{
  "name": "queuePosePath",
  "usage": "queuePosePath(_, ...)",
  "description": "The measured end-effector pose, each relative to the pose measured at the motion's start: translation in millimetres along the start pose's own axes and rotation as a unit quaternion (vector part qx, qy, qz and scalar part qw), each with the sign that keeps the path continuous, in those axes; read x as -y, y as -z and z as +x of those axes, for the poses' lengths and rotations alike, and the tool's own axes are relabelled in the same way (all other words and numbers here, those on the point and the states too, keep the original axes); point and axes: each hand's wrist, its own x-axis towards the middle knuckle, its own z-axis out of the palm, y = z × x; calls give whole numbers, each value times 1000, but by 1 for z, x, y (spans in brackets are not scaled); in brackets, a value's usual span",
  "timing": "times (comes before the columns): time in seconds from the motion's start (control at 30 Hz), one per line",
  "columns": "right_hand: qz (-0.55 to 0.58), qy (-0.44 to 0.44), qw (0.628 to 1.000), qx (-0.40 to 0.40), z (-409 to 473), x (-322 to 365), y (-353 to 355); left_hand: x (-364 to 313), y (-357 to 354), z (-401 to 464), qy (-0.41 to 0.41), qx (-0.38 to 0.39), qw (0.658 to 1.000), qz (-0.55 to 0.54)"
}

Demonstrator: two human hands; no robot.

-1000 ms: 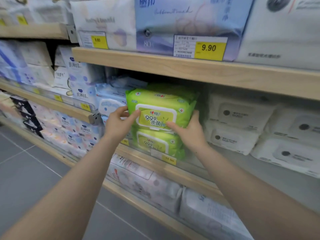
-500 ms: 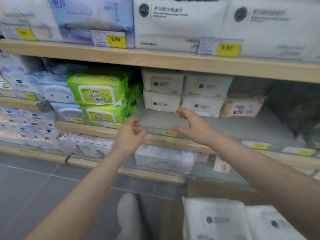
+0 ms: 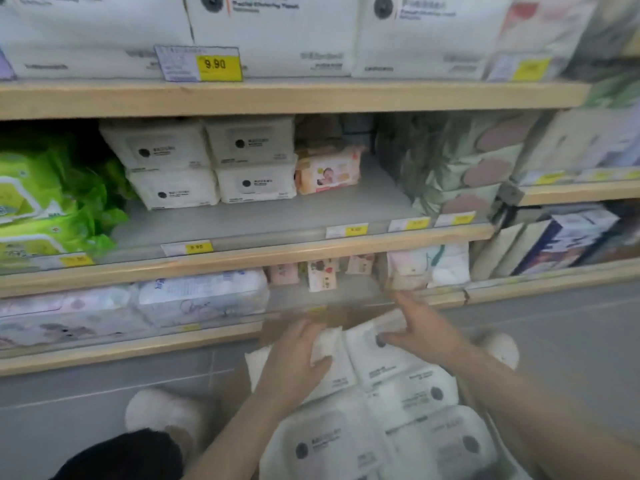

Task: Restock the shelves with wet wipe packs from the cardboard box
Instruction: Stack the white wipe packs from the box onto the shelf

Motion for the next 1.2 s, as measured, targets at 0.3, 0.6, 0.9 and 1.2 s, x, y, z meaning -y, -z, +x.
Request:
queuePosePath(0.3,-153,32,979,131,13,-61,-27,58,-44,-1,7,156,975,158)
queuePosePath(0.6,-264,51,948,172,29,-55,-22,63,-47,2,-47,127,961,242)
queuePosePath(0.9,-119,-52,971,199,10,-83,-23,65,-41,4,-63,138,954,257)
queuePosePath(1.2,-35,-119,925,359,41,-74,-10,66,-24,20,-127,94,932,325)
